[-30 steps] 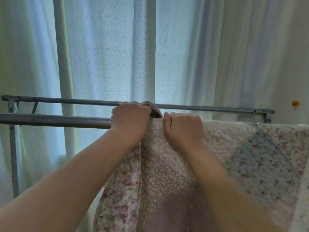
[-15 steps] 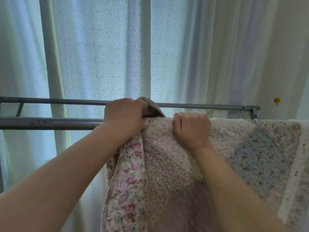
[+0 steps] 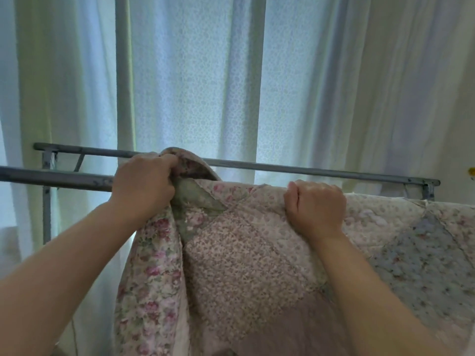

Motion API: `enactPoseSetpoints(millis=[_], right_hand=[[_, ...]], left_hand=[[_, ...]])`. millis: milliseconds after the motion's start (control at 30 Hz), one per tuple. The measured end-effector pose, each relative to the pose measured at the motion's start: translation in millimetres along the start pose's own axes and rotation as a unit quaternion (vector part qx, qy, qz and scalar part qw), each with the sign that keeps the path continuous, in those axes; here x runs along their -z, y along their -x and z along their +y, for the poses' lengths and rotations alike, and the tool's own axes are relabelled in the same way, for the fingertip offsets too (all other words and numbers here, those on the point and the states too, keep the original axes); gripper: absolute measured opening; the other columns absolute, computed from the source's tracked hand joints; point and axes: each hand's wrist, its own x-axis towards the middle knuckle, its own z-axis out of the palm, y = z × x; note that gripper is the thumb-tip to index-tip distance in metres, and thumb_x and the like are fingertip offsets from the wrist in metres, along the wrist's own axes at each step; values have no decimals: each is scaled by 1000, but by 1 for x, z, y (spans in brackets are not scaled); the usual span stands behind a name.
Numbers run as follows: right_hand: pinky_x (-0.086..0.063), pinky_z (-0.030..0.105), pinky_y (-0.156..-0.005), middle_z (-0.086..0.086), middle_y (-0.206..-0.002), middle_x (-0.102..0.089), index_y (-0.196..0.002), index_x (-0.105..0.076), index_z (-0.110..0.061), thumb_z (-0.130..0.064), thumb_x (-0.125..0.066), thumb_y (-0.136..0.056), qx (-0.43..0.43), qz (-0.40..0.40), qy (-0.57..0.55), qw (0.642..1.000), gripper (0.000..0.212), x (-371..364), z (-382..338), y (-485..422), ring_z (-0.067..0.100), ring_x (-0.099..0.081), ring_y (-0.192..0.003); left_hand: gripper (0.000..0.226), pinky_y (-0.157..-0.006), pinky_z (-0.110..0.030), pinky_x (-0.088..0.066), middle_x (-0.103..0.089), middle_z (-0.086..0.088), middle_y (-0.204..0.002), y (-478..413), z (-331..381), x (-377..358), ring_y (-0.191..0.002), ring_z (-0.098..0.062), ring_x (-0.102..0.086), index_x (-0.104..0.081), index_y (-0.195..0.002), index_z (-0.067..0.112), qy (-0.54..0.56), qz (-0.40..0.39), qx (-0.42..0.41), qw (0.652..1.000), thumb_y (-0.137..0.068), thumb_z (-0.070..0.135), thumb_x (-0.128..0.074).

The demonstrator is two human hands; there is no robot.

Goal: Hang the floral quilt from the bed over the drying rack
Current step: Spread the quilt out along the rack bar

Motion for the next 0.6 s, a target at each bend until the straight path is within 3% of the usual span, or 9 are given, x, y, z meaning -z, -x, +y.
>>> enactPoseSetpoints(millis=[167, 267, 333, 433, 500, 600], right_hand=[[-24, 26, -52, 8, -39, -49, -45, -49, -9, -25, -33, -84, -14, 12, -17, 1000, 45, 3, 5, 0, 22, -36, -36], [-27, 30, -56, 11, -45, -55, -49, -54, -8, -26, -30, -85, -26, -30, -18, 999, 47, 7, -4, 0, 24, -41, -41], [-33, 34, -63, 14, -61, -64, -62, -62, -6, -29, -27, -86, -42, -94, -2, 995, 49, 12, -15, -7, 29, -54, -59], [-37, 38, -73, 14, -83, -67, -75, -64, -9, -32, -32, -87, 6, -135, -13, 991, 41, 16, -51, -26, 31, -56, -82], [-34, 36, -64, 13, -82, -66, -70, -58, -15, -34, -35, -88, 36, -156, -75, 984, 34, 15, -86, -38, 29, -56, -77], [-28, 32, -56, 12, -77, -66, -73, -61, -13, -38, -33, -92, 57, -174, -88, 979, 42, 2, -129, -36, 30, -58, -70]], left_hand=[[23, -59, -33, -33, -60, -14, -78, 2, 7, -7, -78, -34, -54, -64, -91, 12, 7, 18, -2, 1000, -74, 2, -51], [25, -61, -34, -33, -59, -14, -79, 4, 6, -7, -80, -34, -53, -64, -95, 13, -1, 18, -1, 1000, -77, 3, -50], [24, -61, -34, -32, -60, -14, -80, 4, 5, -7, -80, -34, -54, -63, -95, 14, -13, 21, -6, 1000, -77, 5, -49], [24, -63, -34, -31, -61, -13, -80, 3, 5, -7, -78, -33, -55, -63, -95, 15, -23, 30, -11, 999, -77, 7, -49], [25, -65, -36, -32, -61, -12, -81, 2, 7, -7, -78, -32, -55, -62, -97, 16, -31, 30, -18, 999, -78, 9, -48], [25, -67, -36, -33, -62, -9, -83, 2, 6, -7, -81, -30, -56, -59, -102, 19, -32, 24, -24, 999, -82, 13, -47]])
